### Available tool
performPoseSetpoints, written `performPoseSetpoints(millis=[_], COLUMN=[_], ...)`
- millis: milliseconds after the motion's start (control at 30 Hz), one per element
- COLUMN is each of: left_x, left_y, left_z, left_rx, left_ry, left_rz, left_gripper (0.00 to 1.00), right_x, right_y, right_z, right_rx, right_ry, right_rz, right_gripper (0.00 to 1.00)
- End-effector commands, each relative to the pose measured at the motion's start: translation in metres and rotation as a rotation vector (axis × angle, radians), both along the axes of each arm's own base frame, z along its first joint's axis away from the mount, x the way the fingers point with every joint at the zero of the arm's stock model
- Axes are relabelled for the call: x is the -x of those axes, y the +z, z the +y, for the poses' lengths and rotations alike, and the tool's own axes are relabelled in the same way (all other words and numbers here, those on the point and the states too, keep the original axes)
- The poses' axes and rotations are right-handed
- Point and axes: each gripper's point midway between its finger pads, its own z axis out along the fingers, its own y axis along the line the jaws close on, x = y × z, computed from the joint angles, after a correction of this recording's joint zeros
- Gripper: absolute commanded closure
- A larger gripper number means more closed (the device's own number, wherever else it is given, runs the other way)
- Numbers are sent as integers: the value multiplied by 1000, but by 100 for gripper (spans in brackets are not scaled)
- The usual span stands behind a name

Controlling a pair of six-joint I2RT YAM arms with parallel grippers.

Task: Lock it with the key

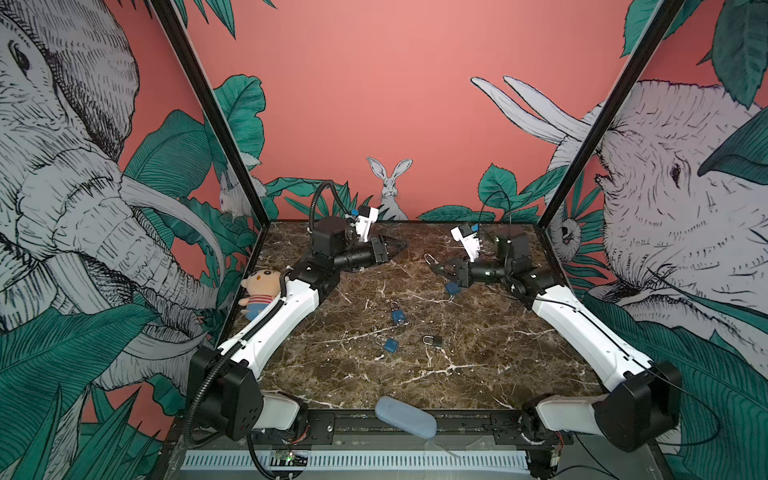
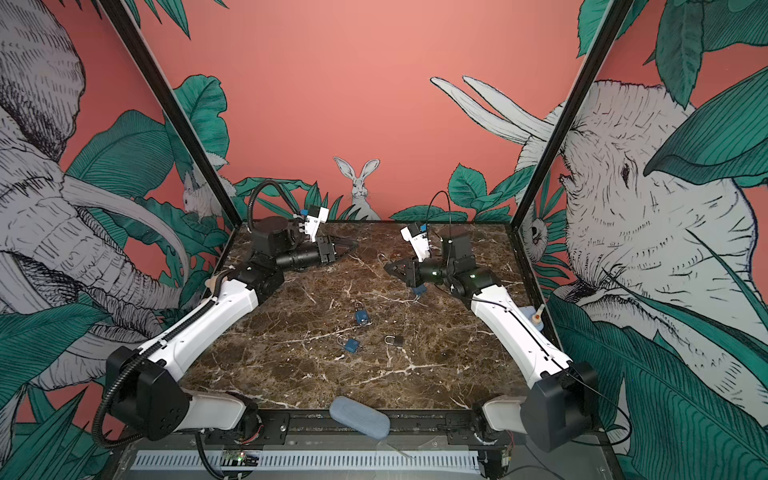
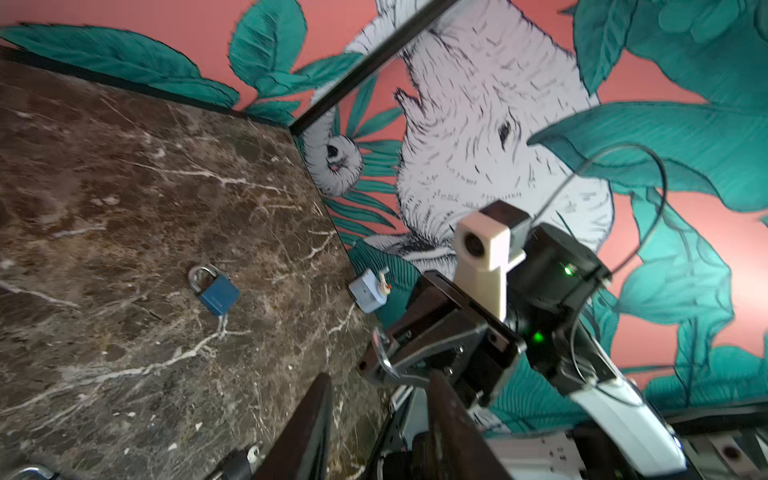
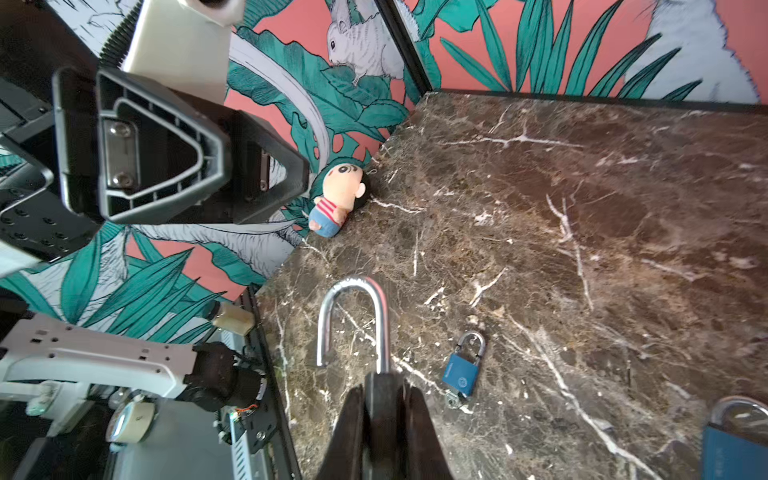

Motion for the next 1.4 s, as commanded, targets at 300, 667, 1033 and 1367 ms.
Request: performPoseSetpoints(millis=[300,667,1033,1367], left_x=[32,27,26,29], left_y=[-17,-14,-14,-23], left_z=[-18,-30,-37,-39], left_rx=[29,51,61,52], left_ry=[-259,-287,-302,-312], left_rz=[95,92,99,123], left_gripper=[67,71,74,82], right_x=[22,22,21,21], right_y=[19,13,9,17], right_z=[9,11,13,14], right_rx=[-108,-92,-78,-87], right_ry=[109,117,123,131], right_rz=[69,83,84,69], right_gripper=[100,100,100,100])
